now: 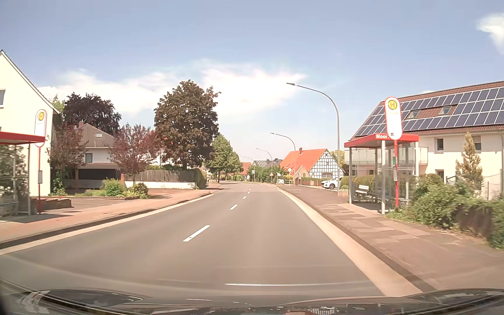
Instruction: Follow the waypoints while adhering to traffic rules and regulations
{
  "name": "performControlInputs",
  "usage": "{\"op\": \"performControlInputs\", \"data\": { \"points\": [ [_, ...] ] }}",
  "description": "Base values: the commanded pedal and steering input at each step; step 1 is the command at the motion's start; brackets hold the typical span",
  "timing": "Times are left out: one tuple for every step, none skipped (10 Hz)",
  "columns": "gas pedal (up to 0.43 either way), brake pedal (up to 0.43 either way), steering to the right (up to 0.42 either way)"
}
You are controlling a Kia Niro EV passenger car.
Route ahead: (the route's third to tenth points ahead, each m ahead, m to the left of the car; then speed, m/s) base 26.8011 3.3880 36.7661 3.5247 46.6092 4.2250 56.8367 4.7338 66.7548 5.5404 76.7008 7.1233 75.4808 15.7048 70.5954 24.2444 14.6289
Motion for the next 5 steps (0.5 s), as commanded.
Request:
{"op": "performControlInputs", "data": {
  "points": [
    [0.000,0.006,0.001],
    [0.000,0.006,0.000],
    [0.000,0.006,0.000],
    [0.000,0.012,0.000],
    [0.000,0.018,-0.001]
  ]
}}
